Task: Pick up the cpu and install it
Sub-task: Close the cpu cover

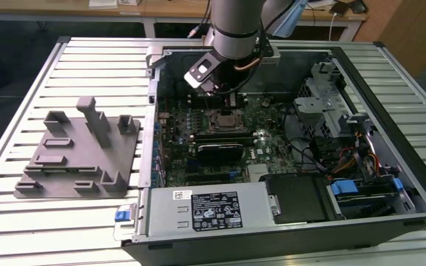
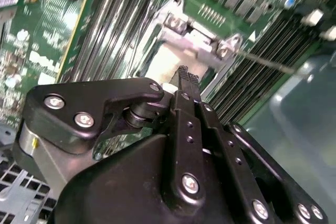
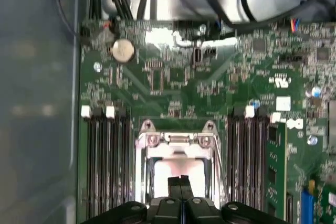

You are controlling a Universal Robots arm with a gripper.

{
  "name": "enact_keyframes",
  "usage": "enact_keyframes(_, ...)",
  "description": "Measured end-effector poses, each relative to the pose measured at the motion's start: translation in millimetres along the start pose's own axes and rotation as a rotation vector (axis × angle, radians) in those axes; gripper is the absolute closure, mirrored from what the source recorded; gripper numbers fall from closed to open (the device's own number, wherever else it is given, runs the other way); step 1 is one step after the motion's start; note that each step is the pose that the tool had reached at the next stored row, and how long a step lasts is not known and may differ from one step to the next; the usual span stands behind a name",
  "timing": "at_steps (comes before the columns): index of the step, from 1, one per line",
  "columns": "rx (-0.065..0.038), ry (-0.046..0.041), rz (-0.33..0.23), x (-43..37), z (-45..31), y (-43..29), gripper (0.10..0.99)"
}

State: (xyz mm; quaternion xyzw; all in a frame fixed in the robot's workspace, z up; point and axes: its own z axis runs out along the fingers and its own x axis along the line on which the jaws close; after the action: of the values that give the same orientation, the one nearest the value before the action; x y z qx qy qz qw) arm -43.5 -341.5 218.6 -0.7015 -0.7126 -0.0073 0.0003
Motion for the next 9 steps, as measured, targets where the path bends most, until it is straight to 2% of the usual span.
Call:
enact_keyframes(4,0.000,-0.0002,0.002,0.1,3.7,-11.2,0.980)
enact_keyframes(5,0.000,0.0000,0.002,0.2,4.9,-17.3,0.980)
enact_keyframes(9,0.000,0.0001,0.002,0.2,5.0,-18.3,0.980)
